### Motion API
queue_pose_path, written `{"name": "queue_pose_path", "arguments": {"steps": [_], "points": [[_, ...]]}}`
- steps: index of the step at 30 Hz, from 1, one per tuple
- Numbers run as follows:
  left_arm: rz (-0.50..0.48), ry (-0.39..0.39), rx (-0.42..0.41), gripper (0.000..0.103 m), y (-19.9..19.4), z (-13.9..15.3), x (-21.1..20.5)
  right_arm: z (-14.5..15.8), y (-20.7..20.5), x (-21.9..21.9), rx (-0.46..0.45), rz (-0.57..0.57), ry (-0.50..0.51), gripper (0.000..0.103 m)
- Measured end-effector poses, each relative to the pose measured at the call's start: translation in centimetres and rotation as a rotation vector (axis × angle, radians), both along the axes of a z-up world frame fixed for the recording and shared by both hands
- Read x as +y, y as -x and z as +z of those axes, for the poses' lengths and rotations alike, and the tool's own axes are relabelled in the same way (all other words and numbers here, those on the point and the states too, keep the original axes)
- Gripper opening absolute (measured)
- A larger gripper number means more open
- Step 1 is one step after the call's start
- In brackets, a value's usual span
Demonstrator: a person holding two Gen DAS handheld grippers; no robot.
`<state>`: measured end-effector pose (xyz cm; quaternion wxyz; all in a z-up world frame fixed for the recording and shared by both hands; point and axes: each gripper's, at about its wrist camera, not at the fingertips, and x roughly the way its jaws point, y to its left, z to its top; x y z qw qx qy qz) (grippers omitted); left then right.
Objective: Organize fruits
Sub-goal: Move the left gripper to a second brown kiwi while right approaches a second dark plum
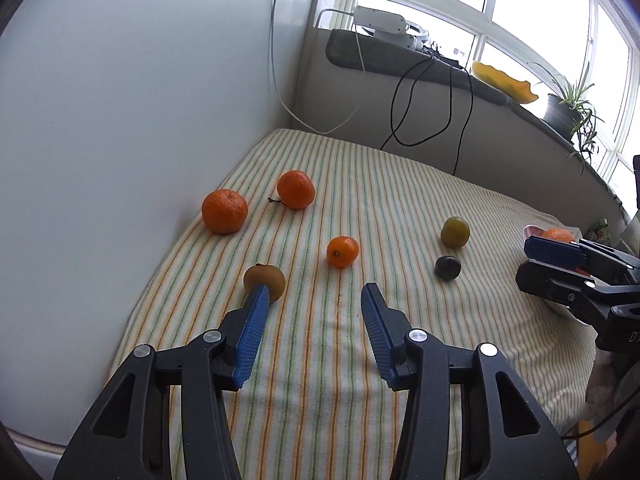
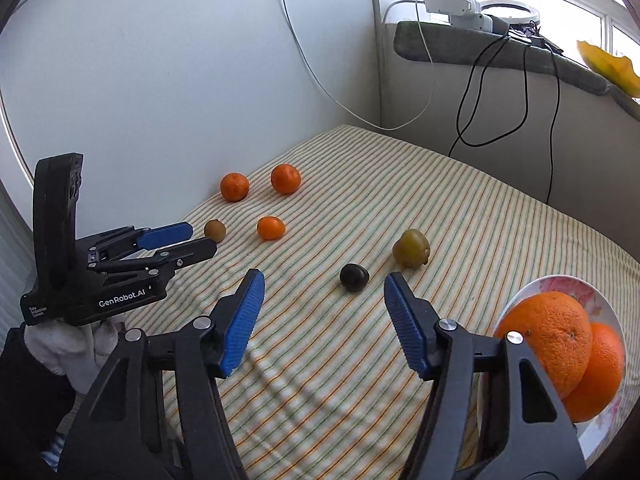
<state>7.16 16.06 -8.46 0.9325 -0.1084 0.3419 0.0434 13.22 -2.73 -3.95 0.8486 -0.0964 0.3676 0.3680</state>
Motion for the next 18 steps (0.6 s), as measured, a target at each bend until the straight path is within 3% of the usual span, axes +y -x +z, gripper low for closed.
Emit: {"name": "queue_pose_path", "arguments": {"steps": [10, 18], "points": [[0.04, 0.002, 0.029, 0.045, -1.1, -1.1, 1.8, -2.8, -2.6, 1.8, 0.066, -0.046, 0.027, 0.046], [0.043, 0.008, 0.048, 0.04, -2.2, -1.8, 2.2, -4.6, -4.5, 2.5, 0.094, -0.083, 0.075, 0.042]]}}
